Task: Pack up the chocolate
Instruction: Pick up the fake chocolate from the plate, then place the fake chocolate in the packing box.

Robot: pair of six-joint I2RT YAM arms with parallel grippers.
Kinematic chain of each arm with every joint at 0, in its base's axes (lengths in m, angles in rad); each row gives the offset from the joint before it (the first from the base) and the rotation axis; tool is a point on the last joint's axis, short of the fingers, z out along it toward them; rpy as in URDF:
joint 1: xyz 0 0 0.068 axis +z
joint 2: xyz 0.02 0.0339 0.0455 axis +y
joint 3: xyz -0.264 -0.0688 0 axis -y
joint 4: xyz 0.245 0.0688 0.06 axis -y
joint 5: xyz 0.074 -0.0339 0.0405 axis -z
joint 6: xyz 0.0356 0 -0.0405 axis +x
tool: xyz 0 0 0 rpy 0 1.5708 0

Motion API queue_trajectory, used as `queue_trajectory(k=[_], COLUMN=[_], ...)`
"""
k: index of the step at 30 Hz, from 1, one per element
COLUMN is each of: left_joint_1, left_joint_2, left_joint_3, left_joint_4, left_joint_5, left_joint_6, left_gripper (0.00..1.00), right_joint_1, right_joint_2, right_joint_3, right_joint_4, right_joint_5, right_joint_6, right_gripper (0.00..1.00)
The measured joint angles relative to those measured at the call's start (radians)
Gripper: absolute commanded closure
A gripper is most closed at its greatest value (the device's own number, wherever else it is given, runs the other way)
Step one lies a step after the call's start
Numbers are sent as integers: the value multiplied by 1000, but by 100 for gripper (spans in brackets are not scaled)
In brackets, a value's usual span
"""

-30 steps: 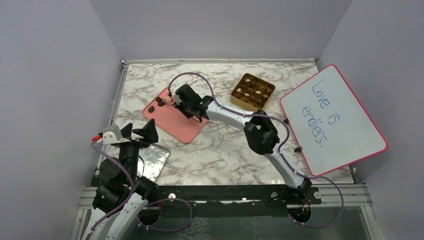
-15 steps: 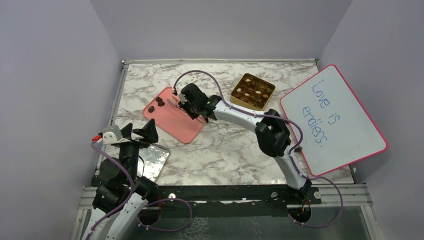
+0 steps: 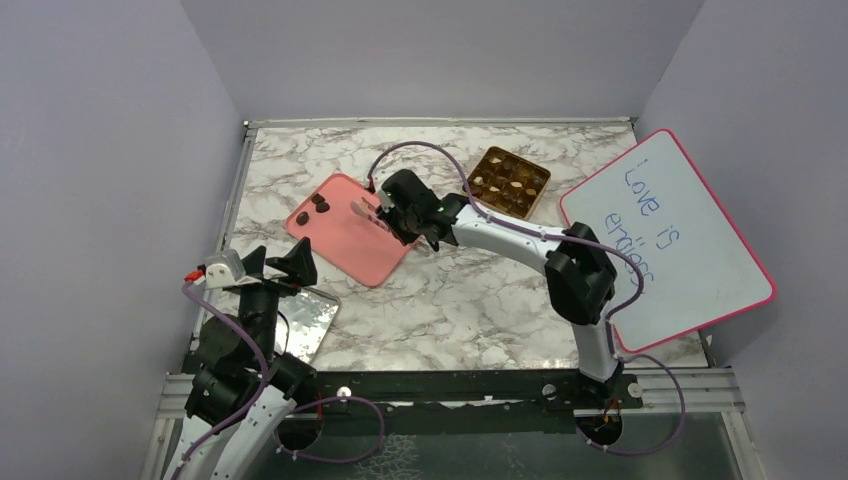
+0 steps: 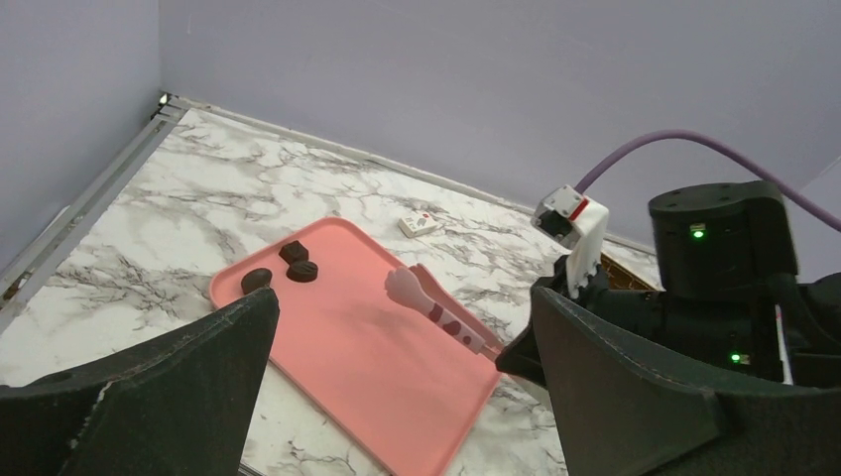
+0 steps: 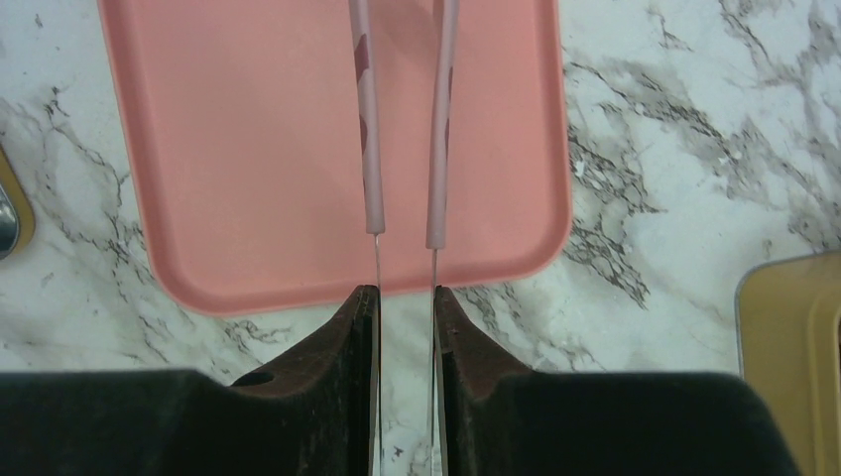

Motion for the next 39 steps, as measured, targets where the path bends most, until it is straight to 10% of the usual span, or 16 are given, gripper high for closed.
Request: queue_trajectory(k=[25, 39], left_joint_1=[0, 0], left_joint_2=[78, 88], left_joint_3=[0, 0], left_joint_4=[6, 6], left_joint_5=[71, 90], left_joint_6=[-3, -2], left_gripper=[1, 1], right_joint_1=[-277, -406], right_joint_2=[-564, -611], right_joint_3=[-346, -470], right_joint_4=[-238, -303], right_joint_5=[34, 74], right_joint_6=[146, 173], right_gripper=[78, 76])
